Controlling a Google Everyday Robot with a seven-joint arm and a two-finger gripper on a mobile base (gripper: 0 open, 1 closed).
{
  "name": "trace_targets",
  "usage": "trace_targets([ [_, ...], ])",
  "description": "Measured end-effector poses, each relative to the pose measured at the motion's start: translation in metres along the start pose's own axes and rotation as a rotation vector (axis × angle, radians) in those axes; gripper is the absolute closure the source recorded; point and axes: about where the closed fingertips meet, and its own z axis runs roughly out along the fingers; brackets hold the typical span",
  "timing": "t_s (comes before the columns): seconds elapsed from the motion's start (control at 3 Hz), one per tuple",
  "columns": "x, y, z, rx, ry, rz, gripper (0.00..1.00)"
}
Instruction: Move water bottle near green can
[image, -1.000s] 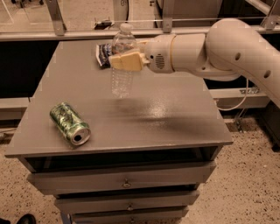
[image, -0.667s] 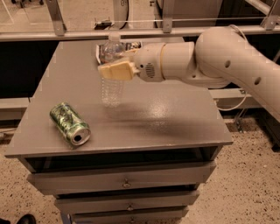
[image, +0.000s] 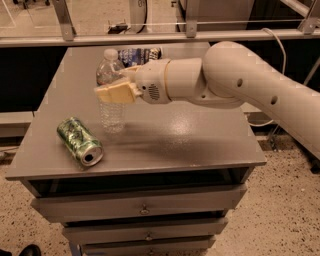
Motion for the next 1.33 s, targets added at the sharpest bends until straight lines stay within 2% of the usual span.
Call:
trace_targets([
  [0.33, 0.004, 0.009, 0.01, 0.0, -0.007, -0.055, 0.77],
  [0.67, 0.002, 0.015, 0.014, 0.002, -0.021, -0.084, 0.54],
  [1.0, 0.0, 0.02, 0.018, -0.001, -0.027, -0.103, 0.23],
  [1.33, 0.001, 0.022, 0.019, -0.002, -0.024, -0.107, 0.01],
])
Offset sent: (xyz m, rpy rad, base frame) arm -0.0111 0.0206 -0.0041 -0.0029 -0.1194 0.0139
